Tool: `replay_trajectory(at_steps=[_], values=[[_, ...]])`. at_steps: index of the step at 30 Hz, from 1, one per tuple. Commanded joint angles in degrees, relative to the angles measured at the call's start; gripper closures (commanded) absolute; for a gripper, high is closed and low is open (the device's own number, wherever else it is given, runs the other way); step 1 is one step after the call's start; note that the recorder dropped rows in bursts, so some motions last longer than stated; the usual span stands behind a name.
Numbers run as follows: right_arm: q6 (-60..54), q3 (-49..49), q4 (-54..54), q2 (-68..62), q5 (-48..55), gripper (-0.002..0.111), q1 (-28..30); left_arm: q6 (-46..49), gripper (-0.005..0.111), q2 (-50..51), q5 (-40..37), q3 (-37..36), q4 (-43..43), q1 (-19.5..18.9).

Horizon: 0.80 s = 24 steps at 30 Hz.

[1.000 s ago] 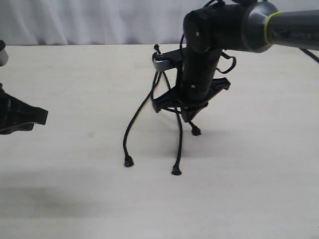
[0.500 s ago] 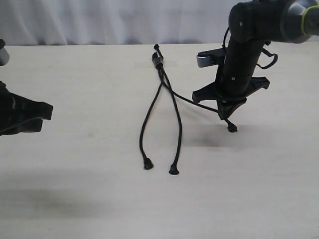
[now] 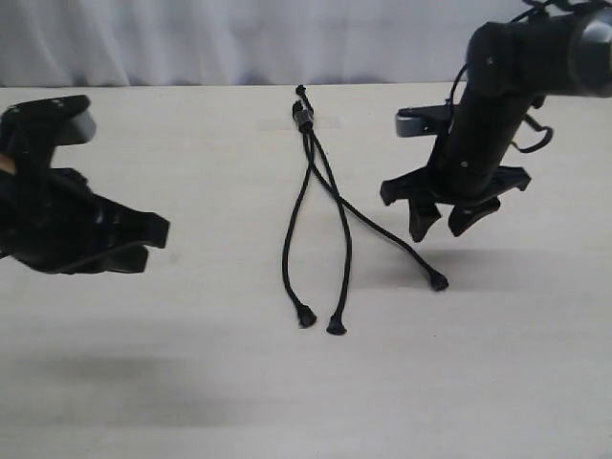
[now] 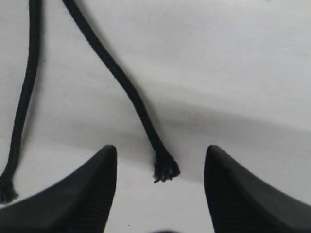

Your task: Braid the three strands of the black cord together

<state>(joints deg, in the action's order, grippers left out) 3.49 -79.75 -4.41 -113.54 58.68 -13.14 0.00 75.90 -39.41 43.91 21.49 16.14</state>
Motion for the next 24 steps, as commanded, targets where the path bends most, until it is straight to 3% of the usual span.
replay_trajectory(at_steps=[1,4,5,9,11,14,16,22,24], values=[[-1.5,2.0,-4.2,4.9,-0.3,0.057,7.0,-7.2,0.107,8.6,1.0,8.7,-5.2,7.9],[-1.5,5.2,-5.0,7.3,-0.5,0.057,11.7,-15.0,0.107,19.6,-0.9,19.4,-13.3,15.3],[-1.4,6.7,-5.0,8.5,-0.9,0.057,13.0,-16.7,0.107,25.7,-2.8,26.1,-16.1,18.4],[-1.4,11.8,-5.7,10.3,-5.7,0.057,13.3,-18.2,0.106,41.6,-9.2,44.7,-20.9,23.5],[-1.4,12.9,-5.8,10.4,-6.2,0.057,13.3,-18.2,0.096,47.5,-12.4,50.8,-21.0,24.2],[-1.4,13.4,-5.8,10.4,-7.1,0.057,13.3,-18.2,0.072,51.8,-11.7,52.9,-21.0,24.7],[-1.4,13.4,-5.8,10.4,-7.9,0.057,13.3,-18.2,0.065,53.5,-11.2,52.9,-20.9,24.8],[-2.5,13.4,-5.7,10.4,-8.1,0.057,13.3,-17.7,0.065,55.8,-8.4,52.9,-21.5,24.8],[-2.9,13.4,-5.6,10.4,-8.0,0.057,13.3,-17.7,0.07,56.1,-9.0,52.9,-22.4,24.8]])
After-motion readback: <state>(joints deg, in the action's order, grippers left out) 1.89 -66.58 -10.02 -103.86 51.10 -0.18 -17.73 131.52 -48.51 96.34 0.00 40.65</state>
